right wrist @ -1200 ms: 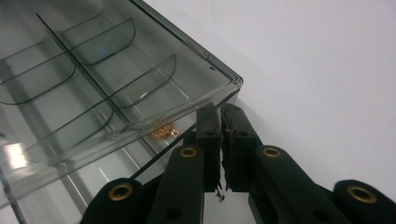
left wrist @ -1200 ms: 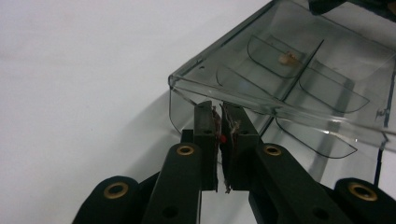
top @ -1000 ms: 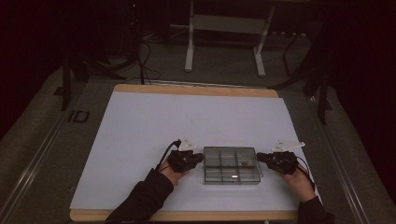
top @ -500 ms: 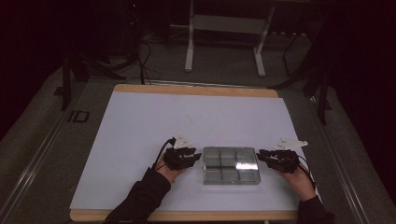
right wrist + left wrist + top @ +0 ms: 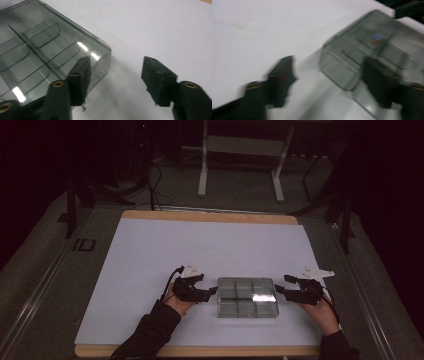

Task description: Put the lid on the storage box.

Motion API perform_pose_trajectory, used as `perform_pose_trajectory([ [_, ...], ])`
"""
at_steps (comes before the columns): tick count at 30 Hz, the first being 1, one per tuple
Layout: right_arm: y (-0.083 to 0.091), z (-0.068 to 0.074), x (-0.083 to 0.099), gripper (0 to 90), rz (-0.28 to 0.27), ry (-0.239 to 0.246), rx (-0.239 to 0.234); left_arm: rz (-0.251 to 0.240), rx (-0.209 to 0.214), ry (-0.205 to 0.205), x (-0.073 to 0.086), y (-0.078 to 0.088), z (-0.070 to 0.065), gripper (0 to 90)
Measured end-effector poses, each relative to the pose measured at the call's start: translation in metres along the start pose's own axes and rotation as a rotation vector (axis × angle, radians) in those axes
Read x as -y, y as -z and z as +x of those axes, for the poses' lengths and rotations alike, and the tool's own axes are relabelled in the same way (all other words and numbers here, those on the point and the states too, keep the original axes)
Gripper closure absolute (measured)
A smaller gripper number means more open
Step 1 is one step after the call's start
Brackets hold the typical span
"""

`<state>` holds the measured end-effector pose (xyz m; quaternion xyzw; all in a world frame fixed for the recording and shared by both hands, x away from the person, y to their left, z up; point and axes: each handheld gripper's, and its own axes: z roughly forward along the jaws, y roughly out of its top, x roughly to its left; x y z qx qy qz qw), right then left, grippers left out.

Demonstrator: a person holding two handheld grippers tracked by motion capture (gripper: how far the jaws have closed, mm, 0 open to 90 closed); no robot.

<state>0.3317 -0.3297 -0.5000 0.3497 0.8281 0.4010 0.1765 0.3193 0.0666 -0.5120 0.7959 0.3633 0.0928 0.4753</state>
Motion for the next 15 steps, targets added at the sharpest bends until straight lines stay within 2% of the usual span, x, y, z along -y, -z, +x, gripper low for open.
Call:
perform_pose_trajectory([
  [4,0.0004,-0.0005,0.0003,21.6,-0.022,-0.017,-0.006,-0.012,-0.011,0.021,0.0007,0.0014,0.0026,13.3],
  [6,0.0010,0.0003,0.0009,13.4,-0.025,-0.008,-0.011,-0.010,0.002,0.019,0.0017,0.0017,0.0044,1.4],
  [7,0.0016,0.0004,0.0010,13.8,-0.029,-0.005,-0.015,-0.009,0.010,0.023,0.0022,0.0023,0.0051,1.5],
  [10,0.0023,-0.0001,0.0017,11.9,-0.041,-0.005,0.001,-0.020,-0.008,0.016,0.0042,0.0041,0.0057,1.4],
  [15,0.0033,-0.0027,0.0039,11.8,-0.060,-0.018,0.012,-0.021,0.005,0.011,0.0068,0.0052,0.0064,1.5],
])
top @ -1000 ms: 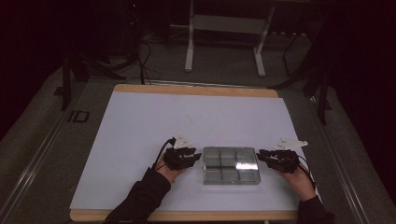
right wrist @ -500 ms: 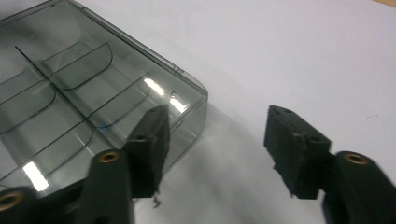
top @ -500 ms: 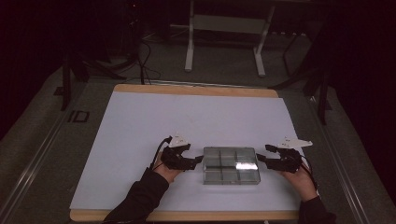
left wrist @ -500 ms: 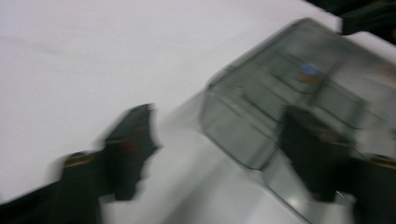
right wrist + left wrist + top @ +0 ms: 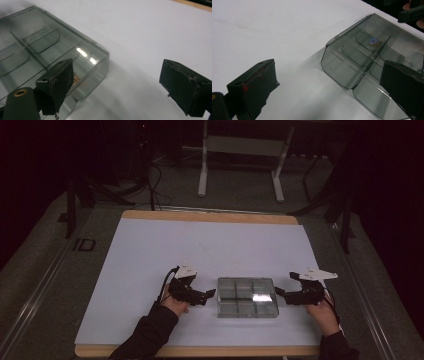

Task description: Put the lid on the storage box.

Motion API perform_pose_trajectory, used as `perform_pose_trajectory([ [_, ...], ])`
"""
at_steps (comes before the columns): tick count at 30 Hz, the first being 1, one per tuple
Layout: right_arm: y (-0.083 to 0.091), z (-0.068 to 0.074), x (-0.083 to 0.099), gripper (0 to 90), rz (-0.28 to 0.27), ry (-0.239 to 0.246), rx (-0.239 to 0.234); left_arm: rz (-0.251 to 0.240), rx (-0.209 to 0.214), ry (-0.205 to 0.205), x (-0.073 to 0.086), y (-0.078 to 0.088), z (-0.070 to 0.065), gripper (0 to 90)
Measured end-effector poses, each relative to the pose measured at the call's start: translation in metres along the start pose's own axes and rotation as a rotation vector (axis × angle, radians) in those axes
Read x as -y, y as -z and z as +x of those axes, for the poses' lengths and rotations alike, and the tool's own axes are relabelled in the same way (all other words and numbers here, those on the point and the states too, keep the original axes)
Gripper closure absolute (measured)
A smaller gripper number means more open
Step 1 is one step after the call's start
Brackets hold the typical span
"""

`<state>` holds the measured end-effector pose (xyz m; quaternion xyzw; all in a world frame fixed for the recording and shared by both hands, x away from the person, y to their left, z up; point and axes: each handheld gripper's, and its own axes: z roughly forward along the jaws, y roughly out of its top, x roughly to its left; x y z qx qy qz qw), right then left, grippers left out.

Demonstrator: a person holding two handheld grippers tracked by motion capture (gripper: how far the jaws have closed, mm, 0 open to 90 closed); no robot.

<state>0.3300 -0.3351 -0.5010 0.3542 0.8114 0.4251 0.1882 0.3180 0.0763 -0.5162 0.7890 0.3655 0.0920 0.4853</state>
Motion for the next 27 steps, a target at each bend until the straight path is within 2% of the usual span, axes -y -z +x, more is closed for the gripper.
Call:
perform_pose_trajectory([
  [5,0.002,-0.004,0.002,11.2,-0.010,-0.008,0.007,-0.008,-0.004,-0.022,0.002,0.003,-0.001,1.5],
  [11,0.004,-0.008,0.006,11.3,-0.016,-0.022,0.023,-0.026,0.000,-0.026,0.008,0.006,0.002,1.5],
  [23,0.009,-0.013,0.016,11.3,-0.016,-0.033,0.050,-0.013,-0.015,-0.038,0.017,0.011,0.005,1.5],
  [27,0.010,-0.014,0.021,11.3,-0.010,-0.041,0.051,-0.022,-0.024,-0.037,0.019,0.015,0.006,1.5],
])
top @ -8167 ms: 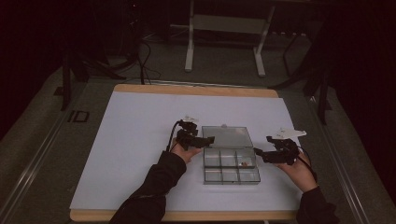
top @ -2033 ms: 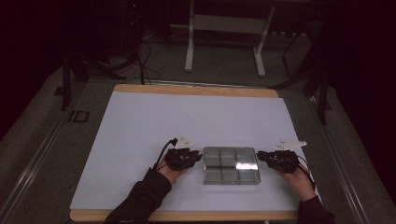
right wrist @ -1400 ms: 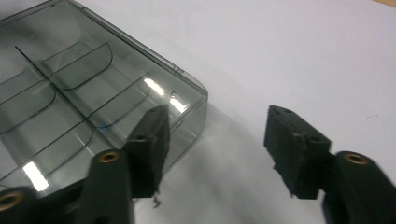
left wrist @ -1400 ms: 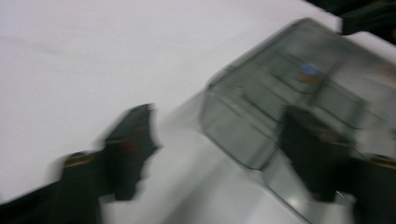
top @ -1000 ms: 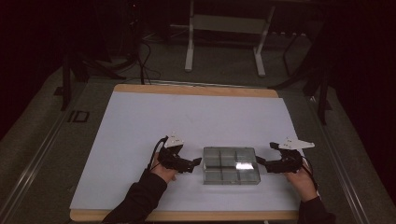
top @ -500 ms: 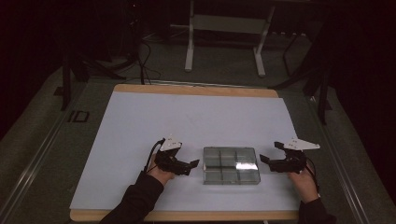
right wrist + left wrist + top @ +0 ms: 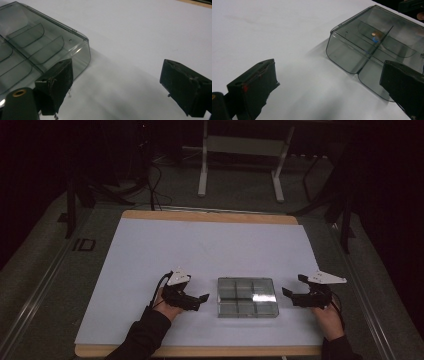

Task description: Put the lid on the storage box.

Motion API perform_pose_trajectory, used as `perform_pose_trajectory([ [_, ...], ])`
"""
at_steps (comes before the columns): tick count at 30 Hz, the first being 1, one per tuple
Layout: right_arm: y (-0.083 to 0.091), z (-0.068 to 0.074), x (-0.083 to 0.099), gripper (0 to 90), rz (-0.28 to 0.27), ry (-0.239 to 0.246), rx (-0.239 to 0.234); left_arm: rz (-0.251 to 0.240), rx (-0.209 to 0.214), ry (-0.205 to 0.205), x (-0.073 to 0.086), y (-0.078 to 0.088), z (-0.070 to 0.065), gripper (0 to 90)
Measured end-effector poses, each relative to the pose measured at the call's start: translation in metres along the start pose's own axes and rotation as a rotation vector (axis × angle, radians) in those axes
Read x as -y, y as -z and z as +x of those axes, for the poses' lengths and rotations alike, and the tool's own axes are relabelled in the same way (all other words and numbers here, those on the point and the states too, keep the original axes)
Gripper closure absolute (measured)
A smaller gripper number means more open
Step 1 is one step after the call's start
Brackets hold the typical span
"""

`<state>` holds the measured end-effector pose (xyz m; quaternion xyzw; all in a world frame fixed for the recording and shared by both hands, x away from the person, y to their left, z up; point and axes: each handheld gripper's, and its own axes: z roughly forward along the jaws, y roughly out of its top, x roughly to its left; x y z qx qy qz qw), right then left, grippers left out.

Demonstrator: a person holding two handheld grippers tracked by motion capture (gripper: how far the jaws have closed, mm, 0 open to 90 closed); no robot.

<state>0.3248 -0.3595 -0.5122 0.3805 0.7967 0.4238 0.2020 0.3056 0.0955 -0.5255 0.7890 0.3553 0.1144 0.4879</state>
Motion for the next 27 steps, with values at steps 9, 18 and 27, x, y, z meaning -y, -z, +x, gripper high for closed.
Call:
perform_pose_trajectory([
  [9,0.005,-0.005,0.011,11.3,0.002,-0.014,0.037,0.012,-0.025,0.000,0.007,0.007,0.003,1.5],
  [18,0.007,-0.007,0.018,11.3,0.015,-0.028,0.044,0.009,-0.048,0.034,0.011,0.014,0.010,1.4],
  [27,0.013,-0.010,0.027,11.3,0.019,-0.046,0.055,0.020,-0.075,0.038,0.017,0.019,0.011,1.5],
])
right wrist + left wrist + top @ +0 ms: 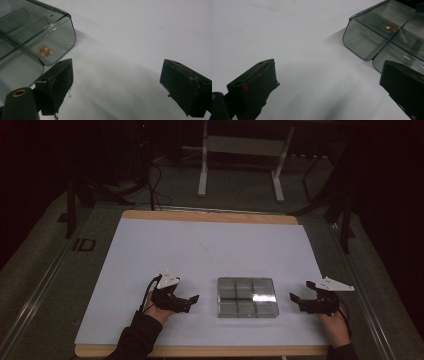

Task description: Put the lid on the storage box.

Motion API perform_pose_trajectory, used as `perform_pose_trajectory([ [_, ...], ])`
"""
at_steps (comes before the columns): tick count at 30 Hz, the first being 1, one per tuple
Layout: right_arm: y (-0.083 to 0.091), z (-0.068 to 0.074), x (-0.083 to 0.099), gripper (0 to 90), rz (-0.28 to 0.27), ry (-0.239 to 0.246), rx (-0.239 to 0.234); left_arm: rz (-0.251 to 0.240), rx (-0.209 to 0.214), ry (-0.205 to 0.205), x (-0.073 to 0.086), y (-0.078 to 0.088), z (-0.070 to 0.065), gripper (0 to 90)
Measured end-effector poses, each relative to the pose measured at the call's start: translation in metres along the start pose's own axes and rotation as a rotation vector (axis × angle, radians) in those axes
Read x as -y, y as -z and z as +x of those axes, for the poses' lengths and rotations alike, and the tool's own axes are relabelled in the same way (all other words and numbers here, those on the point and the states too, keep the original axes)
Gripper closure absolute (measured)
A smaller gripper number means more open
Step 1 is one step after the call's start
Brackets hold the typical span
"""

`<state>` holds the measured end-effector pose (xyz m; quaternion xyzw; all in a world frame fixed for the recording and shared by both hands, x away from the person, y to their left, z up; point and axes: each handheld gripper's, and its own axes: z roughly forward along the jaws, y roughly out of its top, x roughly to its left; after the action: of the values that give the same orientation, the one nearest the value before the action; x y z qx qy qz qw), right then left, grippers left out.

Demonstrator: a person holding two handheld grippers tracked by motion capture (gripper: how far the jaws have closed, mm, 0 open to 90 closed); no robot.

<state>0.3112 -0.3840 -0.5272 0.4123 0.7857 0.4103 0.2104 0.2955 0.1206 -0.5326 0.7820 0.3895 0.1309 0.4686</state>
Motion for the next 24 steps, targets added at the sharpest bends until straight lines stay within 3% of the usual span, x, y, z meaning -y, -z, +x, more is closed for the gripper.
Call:
perform_pose_trajectory([
  [13,0.004,0.000,0.011,11.3,0.012,-0.005,0.007,0.028,-0.042,0.009,0.013,0.007,0.005,1.4],
  [24,0.009,0.000,0.017,11.3,-0.027,-0.012,0.055,0.014,-0.069,0.024,0.016,0.005,0.005,1.5],
])
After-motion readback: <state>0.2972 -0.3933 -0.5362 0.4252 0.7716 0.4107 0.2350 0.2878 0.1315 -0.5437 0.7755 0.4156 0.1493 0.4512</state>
